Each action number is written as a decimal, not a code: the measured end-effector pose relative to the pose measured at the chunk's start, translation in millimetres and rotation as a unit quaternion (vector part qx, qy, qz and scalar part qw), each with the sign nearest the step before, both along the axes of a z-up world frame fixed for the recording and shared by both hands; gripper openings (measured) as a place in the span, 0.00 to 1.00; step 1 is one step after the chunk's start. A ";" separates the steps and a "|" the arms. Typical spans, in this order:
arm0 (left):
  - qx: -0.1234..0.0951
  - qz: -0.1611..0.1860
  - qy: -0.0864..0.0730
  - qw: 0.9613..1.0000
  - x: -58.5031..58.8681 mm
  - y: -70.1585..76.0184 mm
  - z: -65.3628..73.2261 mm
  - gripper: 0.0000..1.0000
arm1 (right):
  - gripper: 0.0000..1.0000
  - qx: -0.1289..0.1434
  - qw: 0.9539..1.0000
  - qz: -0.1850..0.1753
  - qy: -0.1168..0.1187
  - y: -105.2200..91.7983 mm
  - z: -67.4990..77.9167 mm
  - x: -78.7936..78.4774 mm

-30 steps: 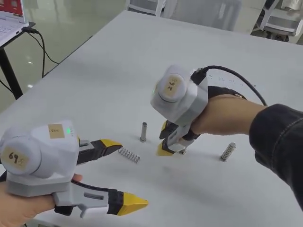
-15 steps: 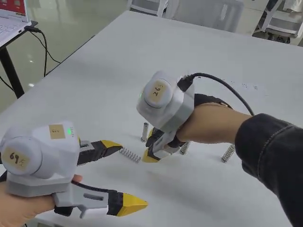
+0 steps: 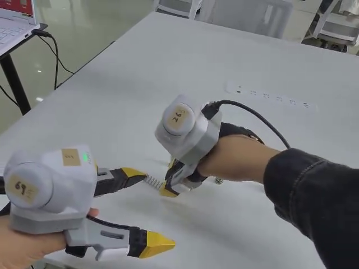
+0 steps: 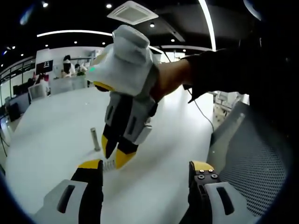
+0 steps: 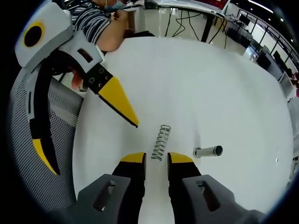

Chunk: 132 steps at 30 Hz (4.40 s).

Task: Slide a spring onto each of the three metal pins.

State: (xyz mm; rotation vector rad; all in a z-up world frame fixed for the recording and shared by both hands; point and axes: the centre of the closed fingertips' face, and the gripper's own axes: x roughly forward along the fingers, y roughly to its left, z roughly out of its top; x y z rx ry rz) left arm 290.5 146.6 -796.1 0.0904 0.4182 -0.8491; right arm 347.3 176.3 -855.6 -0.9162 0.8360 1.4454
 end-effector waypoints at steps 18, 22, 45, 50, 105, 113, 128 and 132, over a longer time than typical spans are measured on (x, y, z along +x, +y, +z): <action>-0.002 0.002 0.002 1.000 0.3 2.9 -2.8 0.70 | 0.10 -0.008 1.000 -0.017 -0.001 4.1 -11.7 3.2; -0.002 0.000 0.001 1.000 1.1 1.6 -2.3 0.70 | 0.08 -0.012 1.000 -0.012 -0.008 4.1 -12.1 2.0; 0.006 -0.001 -0.002 1.000 -0.7 3.4 1.4 0.68 | 0.07 -0.007 0.999 -0.032 -0.008 -3.9 -11.4 -0.5; 0.006 -0.002 -0.001 1.000 0.5 1.5 1.4 0.68 | 0.07 -0.011 0.999 -0.032 -0.009 -12.8 -9.1 -1.3; 0.058 -0.068 -0.027 0.996 -5.1 -8.0 -11.6 0.19 | 0.07 -0.048 0.990 0.133 -0.006 -43.4 35.0 -60.0; 0.065 -0.078 -0.032 0.994 -5.9 -8.8 -11.8 0.10 | 0.07 -0.058 0.987 0.150 -0.004 -46.3 36.8 -65.1; 0.095 -0.092 -0.043 0.990 -7.2 -8.6 -15.8 0.03 | 0.07 -0.062 0.986 0.153 0.003 -46.3 41.4 -69.3; 0.095 -0.090 -0.043 0.990 -6.7 -8.0 -15.8 0.03 | 0.07 -0.058 0.987 0.149 0.004 -45.0 45.0 -69.4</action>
